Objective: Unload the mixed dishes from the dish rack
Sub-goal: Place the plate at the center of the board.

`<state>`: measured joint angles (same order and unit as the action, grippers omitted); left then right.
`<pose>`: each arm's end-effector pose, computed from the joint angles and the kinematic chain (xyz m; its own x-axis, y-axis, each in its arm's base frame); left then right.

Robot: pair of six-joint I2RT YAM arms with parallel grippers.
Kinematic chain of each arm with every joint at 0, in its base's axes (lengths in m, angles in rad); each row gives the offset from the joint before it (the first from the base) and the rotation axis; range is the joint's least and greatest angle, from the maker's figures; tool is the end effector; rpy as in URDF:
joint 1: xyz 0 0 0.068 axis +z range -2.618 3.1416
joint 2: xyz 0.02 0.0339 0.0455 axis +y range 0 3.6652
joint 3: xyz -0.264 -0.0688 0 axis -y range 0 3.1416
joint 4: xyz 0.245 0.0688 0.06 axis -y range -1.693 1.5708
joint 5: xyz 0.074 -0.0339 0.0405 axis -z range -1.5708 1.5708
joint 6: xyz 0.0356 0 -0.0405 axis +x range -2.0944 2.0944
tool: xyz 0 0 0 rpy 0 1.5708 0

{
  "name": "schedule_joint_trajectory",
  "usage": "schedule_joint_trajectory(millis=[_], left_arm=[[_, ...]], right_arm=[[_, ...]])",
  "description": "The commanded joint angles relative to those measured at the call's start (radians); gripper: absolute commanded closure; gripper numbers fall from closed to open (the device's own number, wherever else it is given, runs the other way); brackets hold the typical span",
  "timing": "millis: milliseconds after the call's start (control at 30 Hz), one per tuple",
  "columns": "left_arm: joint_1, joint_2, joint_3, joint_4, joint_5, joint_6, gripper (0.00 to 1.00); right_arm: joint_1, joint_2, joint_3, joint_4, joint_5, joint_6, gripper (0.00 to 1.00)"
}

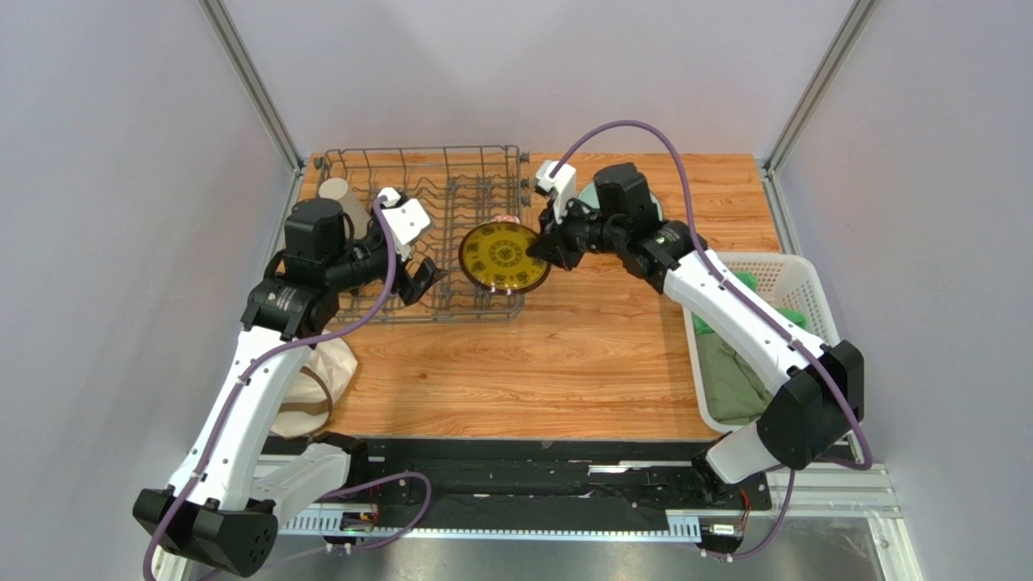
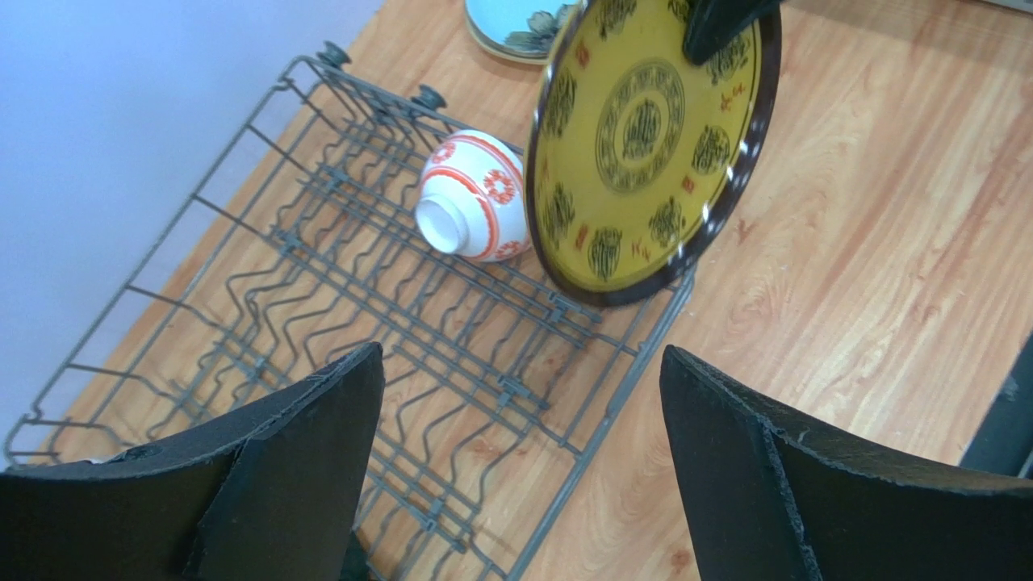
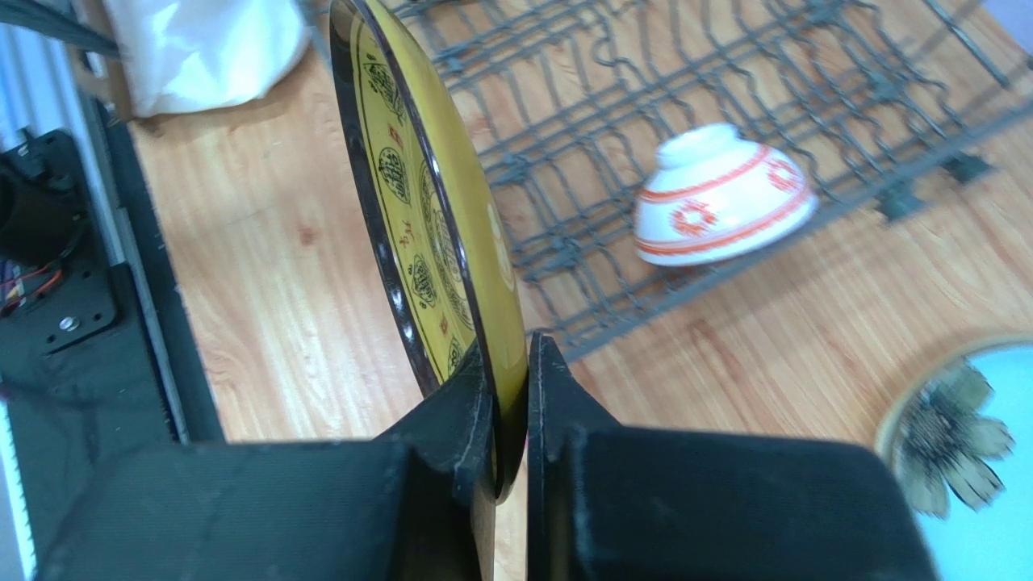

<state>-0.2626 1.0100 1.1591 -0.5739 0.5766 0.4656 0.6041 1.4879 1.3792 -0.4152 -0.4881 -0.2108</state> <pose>0.1954 -0.0726 0.3900 -0.0426 0.4012 -0.9150 0.8018 0.5602 0.2083 0.2699 0.2066 0.3569 -0.2277 -0.3817 -0.8958 -0.9035 0.4258 0.0482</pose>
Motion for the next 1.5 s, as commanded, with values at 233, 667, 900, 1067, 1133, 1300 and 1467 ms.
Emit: schedule_joint_trajectory(millis=[233,667,900,1067,1133,1300,1467], left_arm=[[-0.004,-0.045,-0.081,0.068,-0.060,0.057,0.06],[-0.004,-0.016,-0.098,0.043,-0.052,0.104,0.05],[-0.004,0.004,-0.099,0.026,-0.044,0.116,0.05],[-0.004,0.013,-0.108,0.023,-0.043,0.128,0.05],[-0.004,0.018,-0.110,0.023,-0.041,0.128,0.05],[-0.004,0.033,-0.110,0.022,-0.031,0.131,0.05],[-0.004,0.038,-0.113,0.020,-0.027,0.131,0.05]], right_arm=[[-0.329,0.170,0.182,0.093,-0.188,0.260,1.00],[-0.595,0.526,0.440,0.118,-0.265,0.465,1.00],[-0.661,0.704,0.555,0.069,-0.224,0.449,1.00],[-0.676,0.758,0.578,0.036,-0.193,0.429,1.00],[-0.682,0.776,0.580,0.030,-0.173,0.426,1.00],[-0.684,0.816,0.604,-0.034,-0.164,0.392,0.98],[-0.685,0.828,0.594,-0.057,-0.153,0.375,0.92]])
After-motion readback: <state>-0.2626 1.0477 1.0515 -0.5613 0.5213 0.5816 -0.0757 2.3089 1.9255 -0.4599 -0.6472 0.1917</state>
